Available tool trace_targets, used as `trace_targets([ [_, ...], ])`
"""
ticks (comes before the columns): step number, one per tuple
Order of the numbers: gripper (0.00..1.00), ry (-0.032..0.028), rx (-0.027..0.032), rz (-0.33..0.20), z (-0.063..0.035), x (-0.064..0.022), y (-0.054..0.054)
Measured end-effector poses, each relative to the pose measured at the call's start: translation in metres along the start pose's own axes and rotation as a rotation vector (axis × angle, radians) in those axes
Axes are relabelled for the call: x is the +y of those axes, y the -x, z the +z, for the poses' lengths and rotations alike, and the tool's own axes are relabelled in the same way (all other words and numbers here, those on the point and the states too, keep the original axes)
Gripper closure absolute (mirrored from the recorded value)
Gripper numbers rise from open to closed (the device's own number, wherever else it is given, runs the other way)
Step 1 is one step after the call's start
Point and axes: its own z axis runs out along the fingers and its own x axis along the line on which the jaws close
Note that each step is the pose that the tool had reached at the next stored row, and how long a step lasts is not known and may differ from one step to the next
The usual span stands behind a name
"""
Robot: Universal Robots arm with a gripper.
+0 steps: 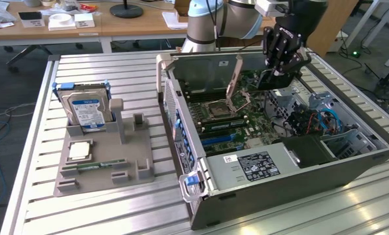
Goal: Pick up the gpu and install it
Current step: 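Insert the gpu into the slot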
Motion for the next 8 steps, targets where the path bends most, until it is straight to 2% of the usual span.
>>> trace_targets([
  [3,0.74,-0.0026,0.0001,0.000,0.0020,0.0012,0.0000],
  [8,0.74,-0.0029,0.0001,0.000,0.0023,0.0014,-0.0001],
])
